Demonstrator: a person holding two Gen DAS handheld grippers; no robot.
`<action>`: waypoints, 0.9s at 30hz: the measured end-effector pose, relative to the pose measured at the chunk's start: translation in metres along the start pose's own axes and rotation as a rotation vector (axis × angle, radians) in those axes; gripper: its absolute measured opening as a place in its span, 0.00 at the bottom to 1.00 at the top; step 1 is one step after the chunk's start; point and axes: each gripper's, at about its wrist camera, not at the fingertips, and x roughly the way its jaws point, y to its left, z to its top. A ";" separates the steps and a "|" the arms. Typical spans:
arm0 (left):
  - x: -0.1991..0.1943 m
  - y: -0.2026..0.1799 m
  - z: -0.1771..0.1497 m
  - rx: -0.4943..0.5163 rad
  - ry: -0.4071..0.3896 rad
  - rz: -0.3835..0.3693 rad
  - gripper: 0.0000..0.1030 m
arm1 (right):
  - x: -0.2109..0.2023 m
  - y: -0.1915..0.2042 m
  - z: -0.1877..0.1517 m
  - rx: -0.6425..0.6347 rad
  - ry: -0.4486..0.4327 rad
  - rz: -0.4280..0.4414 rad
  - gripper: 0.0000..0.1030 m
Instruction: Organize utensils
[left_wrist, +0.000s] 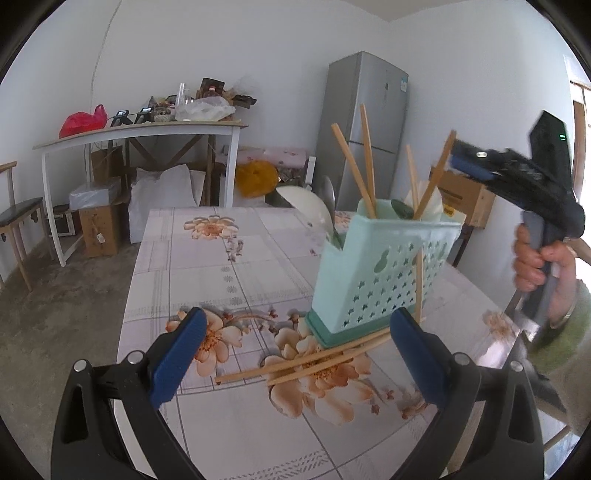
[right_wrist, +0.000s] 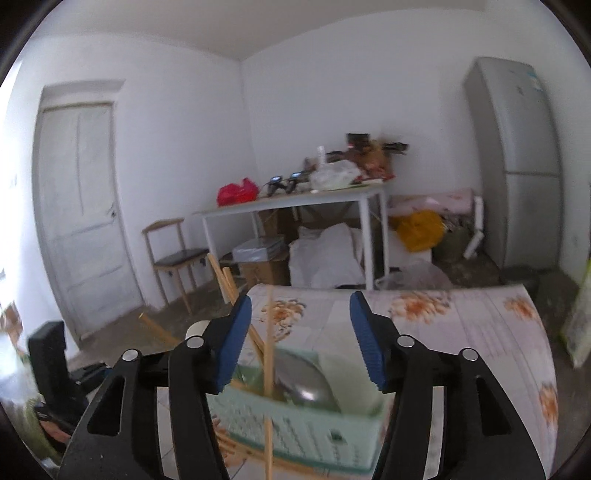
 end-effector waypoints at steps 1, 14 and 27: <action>0.001 -0.001 -0.001 0.009 0.005 0.004 0.94 | -0.010 -0.003 -0.002 0.024 -0.010 -0.002 0.55; 0.009 -0.018 -0.001 0.029 0.038 -0.025 0.94 | -0.013 0.004 -0.004 0.130 0.036 0.117 0.55; 0.015 -0.018 0.000 0.018 0.041 -0.058 0.94 | 0.097 0.017 0.014 0.188 0.350 0.098 0.10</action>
